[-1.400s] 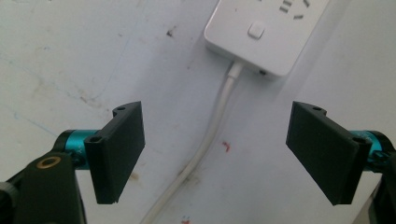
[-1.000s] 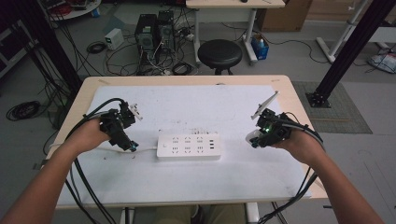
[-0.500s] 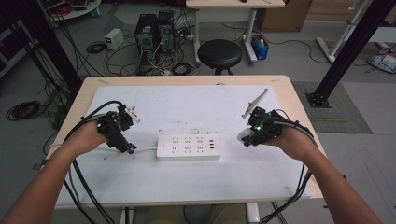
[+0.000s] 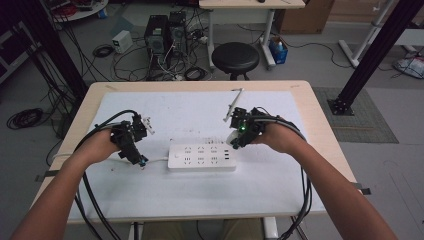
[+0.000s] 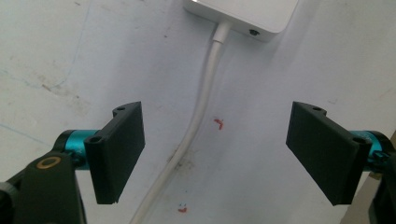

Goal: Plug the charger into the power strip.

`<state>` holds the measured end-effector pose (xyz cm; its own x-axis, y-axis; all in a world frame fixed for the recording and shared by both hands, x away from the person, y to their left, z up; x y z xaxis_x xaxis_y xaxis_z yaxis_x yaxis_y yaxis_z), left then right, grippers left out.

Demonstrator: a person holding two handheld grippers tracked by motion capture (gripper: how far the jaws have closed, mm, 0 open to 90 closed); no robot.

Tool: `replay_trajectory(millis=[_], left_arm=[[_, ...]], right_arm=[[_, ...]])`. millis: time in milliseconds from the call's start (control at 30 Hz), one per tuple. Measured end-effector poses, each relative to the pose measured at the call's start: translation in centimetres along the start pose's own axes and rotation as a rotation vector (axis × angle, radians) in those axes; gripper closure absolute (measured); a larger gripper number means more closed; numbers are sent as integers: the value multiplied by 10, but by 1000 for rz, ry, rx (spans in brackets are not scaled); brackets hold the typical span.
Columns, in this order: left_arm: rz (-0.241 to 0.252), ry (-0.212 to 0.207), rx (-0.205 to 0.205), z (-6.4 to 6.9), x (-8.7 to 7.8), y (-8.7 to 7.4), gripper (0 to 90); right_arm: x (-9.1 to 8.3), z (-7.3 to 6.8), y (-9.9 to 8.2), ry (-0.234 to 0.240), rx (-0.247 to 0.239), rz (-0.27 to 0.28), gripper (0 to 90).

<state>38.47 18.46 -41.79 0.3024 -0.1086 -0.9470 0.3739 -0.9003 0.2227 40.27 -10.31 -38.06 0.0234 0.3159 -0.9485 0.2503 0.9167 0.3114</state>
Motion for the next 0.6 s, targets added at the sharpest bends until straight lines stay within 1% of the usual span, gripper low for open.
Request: replay_trajectory(millis=[33, 133, 233, 267, 300, 333, 367, 400, 433, 467, 500, 533, 567, 600], left_arm=[[5, -4, -4, 0, 1, 1, 195], [5, -15, 8, 1, 3, 1, 195], [6, -14, 2, 0, 4, 1, 195], [6, -15, 1, -1, 3, 1, 194], [19, -14, -11, -1, 4, 2, 195], [14, -15, -6, -2, 3, 1, 194], [16, -14, -10, -3, 4, 1, 195], [10, -14, -8, -3, 4, 0, 195], [9, -14, -7, -3, 4, 0, 194], [10, -17, -5, -3, 5, 0, 195], [14, -18, -13, -2, 5, 0, 195], [15, -18, -11, -2, 6, 0, 194], [17, -20, -11, -2, 6, 0, 195], [16, -19, -9, -2, 6, -1, 195]], right_arm=[[4, 0, 4, 4, -7, -9, 619], [17, 3, 15, 5, -55, -33, 619], [30, 3, 22, 9, -70, -71, 619], [33, 4, 24, 11, -87, -75, 619], [37, 4, 26, 15, -87, -81, 619], [40, 4, 28, 18, -92, -87, 619], [43, 6, 29, 20, -106, -95, 619], [46, 7, 30, 15, -116, -104, 619], [49, 7, 31, 12, -112, -117, 619], [52, 7, 32, 15, -125, -120, 619], [54, 6, 34, 26, -129, -124, 619], [56, 5, 35, 32, -132, -128, 619], [59, 5, 37, 34, -148, -130, 619], [61, 4, 37, 37, -150, -142, 619]])
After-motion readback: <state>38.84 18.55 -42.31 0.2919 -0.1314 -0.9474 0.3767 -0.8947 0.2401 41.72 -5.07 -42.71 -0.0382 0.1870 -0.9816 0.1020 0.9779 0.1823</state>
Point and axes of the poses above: each handheld gripper's, and its own axes: x roughly forward along the jaws, y roughly out of its top, z roughly to its right, the point moved 9 cm from there along x, roughly forward along the jaws, and after that the axes turned 10 degrees about y, right-handed, at the moved point
